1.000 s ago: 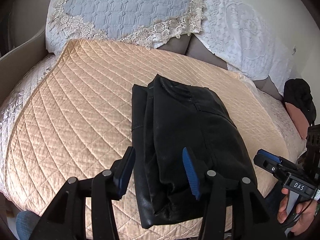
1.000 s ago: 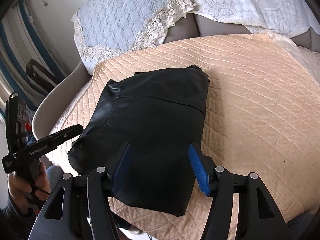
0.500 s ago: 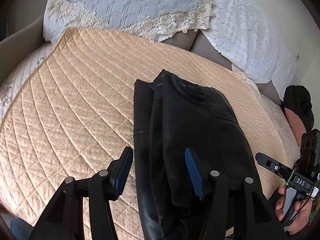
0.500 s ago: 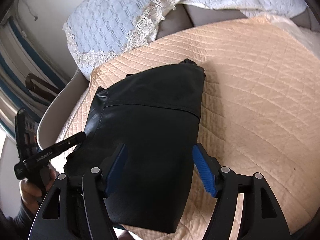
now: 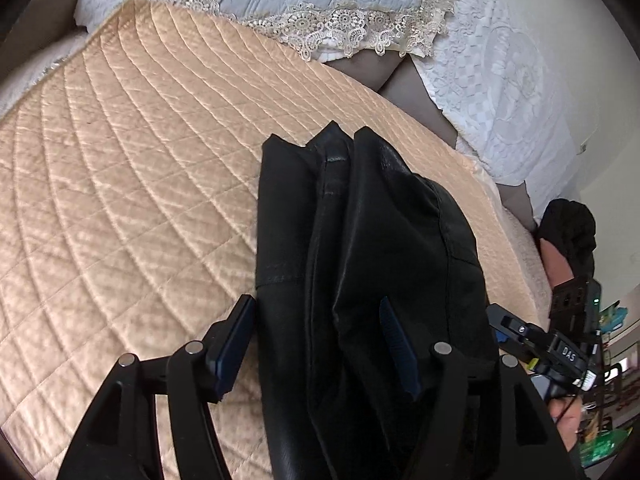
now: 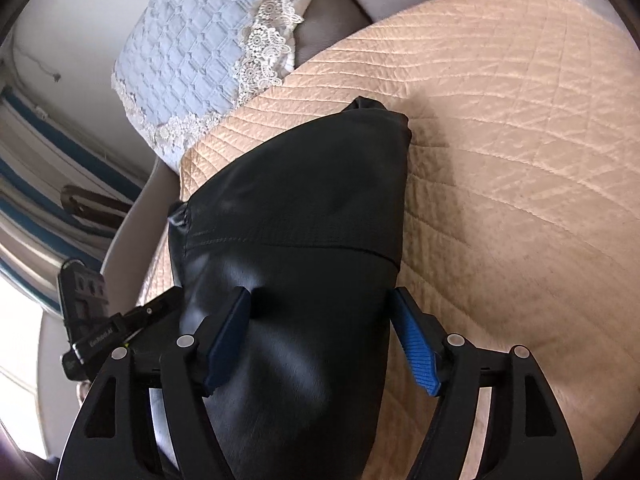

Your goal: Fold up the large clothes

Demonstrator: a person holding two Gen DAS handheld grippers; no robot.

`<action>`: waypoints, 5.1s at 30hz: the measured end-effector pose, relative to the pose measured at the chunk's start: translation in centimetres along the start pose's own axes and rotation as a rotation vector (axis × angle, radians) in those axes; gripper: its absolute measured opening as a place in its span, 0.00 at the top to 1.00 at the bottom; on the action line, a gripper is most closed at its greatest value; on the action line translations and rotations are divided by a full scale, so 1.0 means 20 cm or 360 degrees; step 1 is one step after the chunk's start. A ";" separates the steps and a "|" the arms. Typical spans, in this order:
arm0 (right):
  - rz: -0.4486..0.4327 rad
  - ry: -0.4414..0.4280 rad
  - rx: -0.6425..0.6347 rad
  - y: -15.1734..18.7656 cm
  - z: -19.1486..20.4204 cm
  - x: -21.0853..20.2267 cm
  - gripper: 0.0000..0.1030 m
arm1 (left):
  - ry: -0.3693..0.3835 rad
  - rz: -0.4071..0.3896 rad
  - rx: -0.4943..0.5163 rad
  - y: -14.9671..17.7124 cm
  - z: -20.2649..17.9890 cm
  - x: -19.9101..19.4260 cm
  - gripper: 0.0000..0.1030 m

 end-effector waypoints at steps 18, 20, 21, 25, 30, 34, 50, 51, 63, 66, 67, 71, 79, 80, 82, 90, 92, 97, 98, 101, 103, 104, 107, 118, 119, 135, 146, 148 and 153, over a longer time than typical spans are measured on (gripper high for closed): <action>0.0095 -0.0115 0.0033 0.00 0.02 0.08 0.35 | -0.0005 0.0047 0.0075 0.05 -0.03 0.04 0.35; 0.0092 -0.0115 0.0041 0.01 0.02 0.06 0.46 | -0.0049 0.0034 0.0117 0.05 -0.05 0.04 0.39; 0.0087 -0.0113 0.0041 0.00 0.03 0.05 0.49 | -0.0064 0.0027 0.0130 0.05 -0.05 0.04 0.42; 0.0069 -0.0082 0.0017 -0.01 0.06 0.02 0.66 | -0.0142 -0.0007 0.0200 0.05 -0.08 0.02 0.56; 0.0041 -0.0042 -0.0067 -0.02 0.14 -0.05 0.76 | -0.0235 -0.0054 0.0311 0.04 -0.13 -0.03 0.71; 0.0024 -0.0029 -0.0113 -0.01 0.20 -0.10 0.78 | -0.0227 -0.0077 0.0340 0.04 -0.16 -0.09 0.76; -0.0014 -0.0082 -0.0233 -0.05 0.39 -0.16 0.80 | -0.0188 -0.0143 0.0386 0.01 -0.20 -0.25 0.85; -0.0014 -0.0086 -0.0240 -0.06 0.41 -0.15 0.81 | -0.0189 -0.0152 0.0382 0.00 -0.20 -0.26 0.85; 0.0016 -0.0079 -0.0254 -0.10 0.43 -0.09 0.82 | -0.0094 -0.0235 0.0365 -0.09 -0.20 -0.30 0.92; 0.0081 -0.0032 -0.0212 -0.07 0.35 -0.07 0.81 | -0.0090 -0.0155 0.0290 -0.10 -0.14 -0.26 0.88; 0.0095 -0.0023 -0.0195 -0.06 0.32 -0.06 0.78 | -0.0090 -0.0133 0.0269 -0.09 -0.12 -0.25 0.86; 0.0149 -0.0019 -0.0042 -0.01 0.15 -0.03 0.59 | -0.0208 -0.0068 0.0234 -0.02 0.01 -0.21 0.85; 0.0178 -0.0119 -0.0013 0.00 0.13 0.00 0.45 | -0.0076 0.0011 -0.0003 -0.03 0.11 -0.16 0.51; 0.0179 -0.0123 -0.0011 0.00 0.13 0.00 0.44 | -0.0039 0.0016 -0.0033 -0.04 0.11 -0.17 0.48; 0.0180 -0.0130 -0.0009 -0.01 0.13 0.01 0.44 | 0.0061 0.0009 -0.0100 -0.07 0.11 -0.18 0.38; 0.0191 -0.0150 0.0005 0.00 0.12 0.03 0.42 | 0.0233 0.0108 -0.0094 -0.10 0.07 -0.07 0.17; 0.0196 -0.0148 0.0003 0.00 0.12 0.03 0.42 | 0.0230 0.0181 -0.0106 -0.06 0.08 -0.01 0.17; 0.0222 -0.0156 0.0005 0.00 0.13 0.06 0.42 | 0.0241 0.0183 -0.0009 -0.03 0.02 0.05 0.26; 0.0228 -0.0150 0.0005 0.00 0.13 0.07 0.43 | 0.0237 0.0207 -0.0006 -0.02 0.01 0.07 0.30; 0.0201 -0.0105 -0.0052 -0.02 0.17 0.06 0.61 | 0.0171 0.0194 0.0008 -0.01 -0.01 0.05 0.50; 0.0176 -0.0086 -0.0103 -0.04 0.22 0.03 0.69 | 0.0130 0.0149 0.0029 -0.03 -0.02 0.00 0.70; 0.0165 -0.0088 -0.0124 -0.06 0.25 0.01 0.72 | 0.0114 0.0124 0.0058 -0.04 -0.03 -0.03 0.72; 0.0127 -0.0082 -0.0195 -0.11 0.33 -0.02 0.75 | 0.0076 0.0050 0.0170 -0.08 -0.11 -0.11 0.78; 0.0050 -0.0128 -0.0362 -0.49 0.60 0.18 0.75 | 0.0043 -0.0129 0.0240 -0.53 -0.04 -0.24 0.78; 0.0048 -0.0135 -0.0373 -0.54 0.62 0.21 0.75 | 0.0032 -0.0145 0.0243 -0.59 -0.03 -0.23 0.78; 0.0090 0.0200 -0.0454 -0.64 0.43 0.47 0.48 | -0.0190 -0.0158 0.0137 -0.79 0.39 0.03 0.64; 0.0154 0.0341 -0.0717 -0.39 0.52 0.45 0.48 | -0.0336 -0.0262 0.0342 -0.52 0.20 -0.16 0.64; 0.0138 0.0345 -0.0693 -0.40 0.51 0.45 0.43 | -0.0374 -0.0203 0.0324 -0.49 0.26 -0.07 0.63; 0.0128 0.0379 -0.0682 -0.39 0.53 0.34 0.42 | -0.0458 -0.0220 0.0292 -0.49 0.24 -0.12 0.61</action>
Point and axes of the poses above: each gripper's, at about its wrist camera, not at the fingertips, and x roughly the way its jaws point, z to its left, y to its underside, the point moved 8 cm from there along x, roughly the way its jaws point, and after that the axes turned 3 degrees about -x, right-handed, at the moved point
